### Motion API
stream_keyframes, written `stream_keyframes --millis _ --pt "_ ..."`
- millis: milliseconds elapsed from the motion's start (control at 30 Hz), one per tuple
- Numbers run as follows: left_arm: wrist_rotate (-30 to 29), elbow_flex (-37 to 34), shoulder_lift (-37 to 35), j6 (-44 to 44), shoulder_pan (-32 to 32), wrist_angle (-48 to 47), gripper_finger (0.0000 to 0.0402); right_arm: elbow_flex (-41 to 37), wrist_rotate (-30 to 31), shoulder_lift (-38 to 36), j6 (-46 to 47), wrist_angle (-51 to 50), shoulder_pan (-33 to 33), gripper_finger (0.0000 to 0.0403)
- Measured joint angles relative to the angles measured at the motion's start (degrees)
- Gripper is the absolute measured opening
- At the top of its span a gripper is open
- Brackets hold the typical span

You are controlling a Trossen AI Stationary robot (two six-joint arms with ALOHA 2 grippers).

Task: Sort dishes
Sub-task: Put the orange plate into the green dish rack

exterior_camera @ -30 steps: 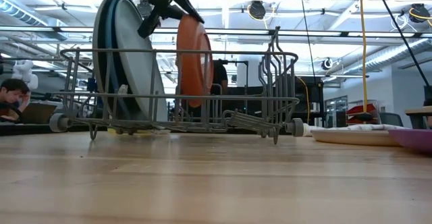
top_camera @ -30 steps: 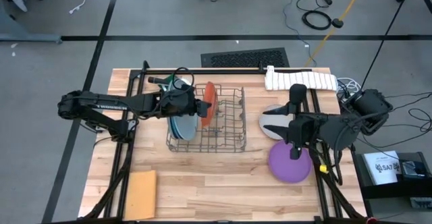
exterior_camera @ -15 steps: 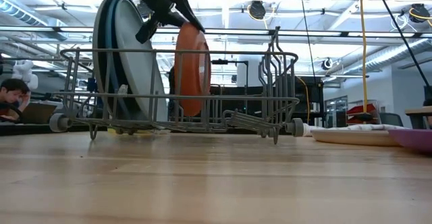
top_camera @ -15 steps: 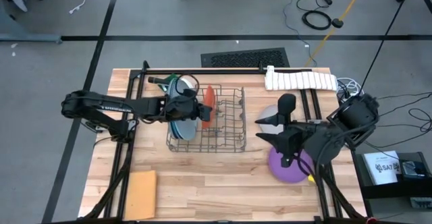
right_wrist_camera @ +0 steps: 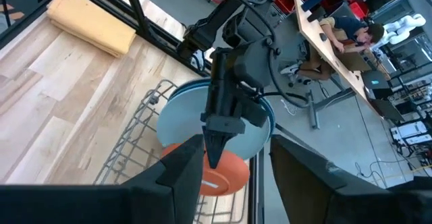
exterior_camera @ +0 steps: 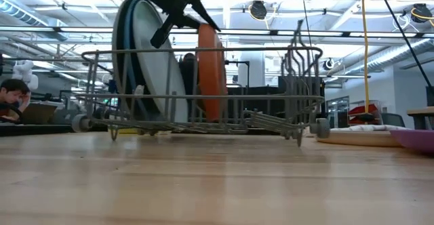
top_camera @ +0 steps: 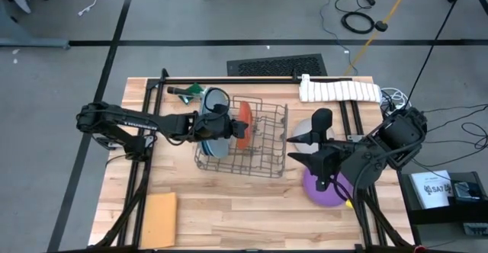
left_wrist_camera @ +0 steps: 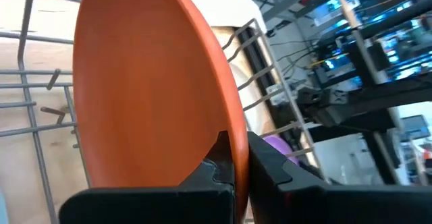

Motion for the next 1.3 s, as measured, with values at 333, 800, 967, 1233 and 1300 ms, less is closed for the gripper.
stream_keyframes --millis 333,800,967,1233,1300 --pt "0.0 0.0 0.0 0.2 -0.9 -0.1 0.0013 0.0 0.0 0.0 0.4 0.0 0.4 0.0164" --pt "-0.7 0.0 0.0 -0.8 -1.1 -3.3 0.0013 0.0 0.0 0.0 0.5 0.0 0.3 0.0164" --pt "-0.7 0.0 0.0 0.0 -1.1 -3.4 0.0023 0.0 0.0 0.0 0.5 0.0 0.3 0.0164" --pt "0.0 0.0 0.0 -1.0 -1.1 -3.5 0.0107 0.0 0.0 0.0 0.5 0.0 0.3 0.0164" --pt "0.1 0.0 0.0 -1.2 -1.1 -3.5 0.0129 0.0 0.0 0.0 0.5 0.0 0.3 0.0164"
